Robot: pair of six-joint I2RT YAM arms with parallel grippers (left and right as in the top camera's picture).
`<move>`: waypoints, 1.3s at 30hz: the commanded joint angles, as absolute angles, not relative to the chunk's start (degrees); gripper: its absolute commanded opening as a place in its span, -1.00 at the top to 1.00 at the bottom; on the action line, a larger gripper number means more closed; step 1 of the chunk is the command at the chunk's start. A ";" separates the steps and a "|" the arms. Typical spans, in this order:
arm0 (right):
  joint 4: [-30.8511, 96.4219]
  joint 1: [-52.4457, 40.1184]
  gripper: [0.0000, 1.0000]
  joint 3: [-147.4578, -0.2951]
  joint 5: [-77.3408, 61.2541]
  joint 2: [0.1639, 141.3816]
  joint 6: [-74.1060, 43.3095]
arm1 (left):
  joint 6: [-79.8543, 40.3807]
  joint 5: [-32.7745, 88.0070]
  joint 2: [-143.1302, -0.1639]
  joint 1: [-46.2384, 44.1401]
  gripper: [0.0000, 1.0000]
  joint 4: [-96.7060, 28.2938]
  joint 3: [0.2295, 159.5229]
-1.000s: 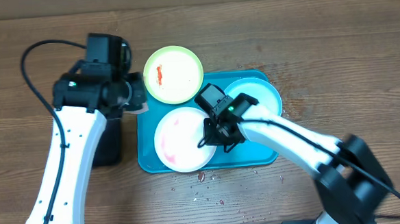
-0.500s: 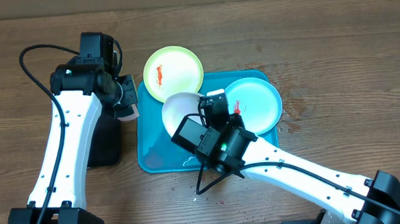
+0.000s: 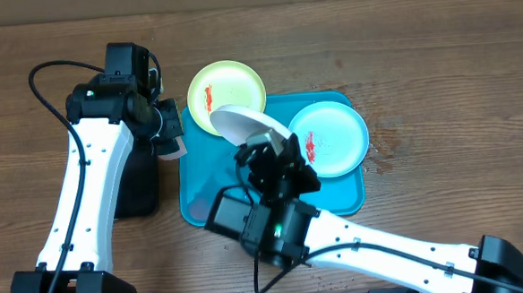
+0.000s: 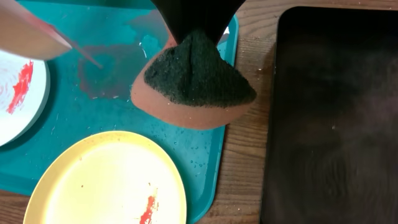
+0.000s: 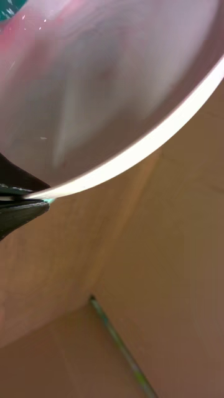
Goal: Clean dirty plates on tray and stack at the side
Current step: 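Lift the sponge away and tilt the white plate up with the right gripper, then carry the white plate right off the tray and set it on the table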
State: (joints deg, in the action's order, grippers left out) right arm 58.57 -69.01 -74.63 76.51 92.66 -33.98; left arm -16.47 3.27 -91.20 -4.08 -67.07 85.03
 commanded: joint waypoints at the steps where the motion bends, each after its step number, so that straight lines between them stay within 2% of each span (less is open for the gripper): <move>1: 58.43 -70.74 0.93 -76.64 82.98 91.98 -34.04 | -15.84 4.08 -91.42 -3.81 0.92 -67.05 85.95; 9: 57.23 -70.52 0.93 -76.64 75.18 91.98 -36.05 | -15.81 4.03 -91.42 -3.81 0.92 -67.64 85.95; 15: 59.29 -67.13 0.93 -76.60 51.90 91.98 -43.99 | -15.40 1.02 -91.42 -3.81 0.92 -67.44 85.95; 18: 58.72 -62.96 0.93 -76.60 38.89 91.98 -43.40 | -15.35 0.75 -91.42 -3.70 0.91 -67.57 85.95; 22: 58.15 -48.69 0.93 -76.60 11.53 91.96 -37.01 | -15.40 0.67 -91.42 -3.77 0.92 -65.91 85.95; 27: 56.18 -34.13 0.93 -76.62 -7.99 91.88 -31.11 | -15.40 1.06 -91.42 -3.81 0.92 -64.73 85.95; 28: 55.79 -28.71 0.93 -76.64 -13.30 91.88 -29.43 | -15.40 1.06 -91.42 -3.81 0.91 -64.79 85.95; 32: 57.25 -14.22 0.93 -76.64 -18.70 91.88 -26.83 | -15.38 1.04 -91.42 -3.81 0.91 -64.86 85.95; 39: 63.16 12.97 0.93 -76.58 -15.53 91.88 -23.88 | -15.38 1.06 -91.42 -3.79 0.91 -64.88 85.95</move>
State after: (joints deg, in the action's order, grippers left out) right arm 62.11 4.93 -74.96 -16.05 92.71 -27.14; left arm -16.27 1.26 -91.20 -4.08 -64.97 85.06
